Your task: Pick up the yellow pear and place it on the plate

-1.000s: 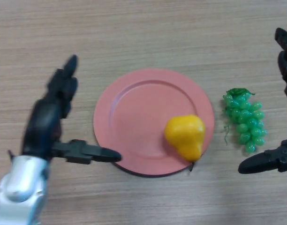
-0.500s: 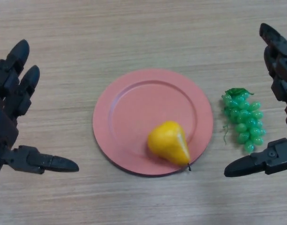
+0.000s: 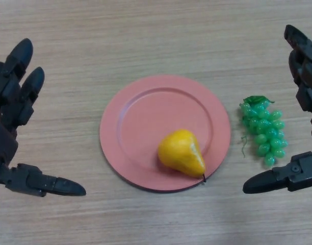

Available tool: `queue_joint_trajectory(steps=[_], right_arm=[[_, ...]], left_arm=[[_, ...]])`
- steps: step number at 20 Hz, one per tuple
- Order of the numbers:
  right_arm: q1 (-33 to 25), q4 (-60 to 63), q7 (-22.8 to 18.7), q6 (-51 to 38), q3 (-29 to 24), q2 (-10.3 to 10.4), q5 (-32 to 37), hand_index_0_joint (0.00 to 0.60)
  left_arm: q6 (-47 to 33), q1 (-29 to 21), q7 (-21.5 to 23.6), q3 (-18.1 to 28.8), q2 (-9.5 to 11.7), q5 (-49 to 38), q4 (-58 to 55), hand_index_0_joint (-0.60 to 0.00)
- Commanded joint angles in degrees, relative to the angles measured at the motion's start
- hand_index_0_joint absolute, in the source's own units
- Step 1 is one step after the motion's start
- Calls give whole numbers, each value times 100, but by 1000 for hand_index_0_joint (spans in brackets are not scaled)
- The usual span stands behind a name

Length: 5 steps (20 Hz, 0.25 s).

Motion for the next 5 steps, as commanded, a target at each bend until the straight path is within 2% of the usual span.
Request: queue_joint_trajectory(steps=[1,2,5], right_arm=[[-232,-297,-110,-476,-88,-76,165,0],[-227,-262,-135,-535,-45,-63,131,0],[-292,-230,-68,-542,102,-76,-85,0]], left_arm=[[-469,-145,-74,524,187,-188,-298,0],[-357,-175,-6,597,193,-352,-375,0],[-665,-291,153,700,293,-245,-271,0]])
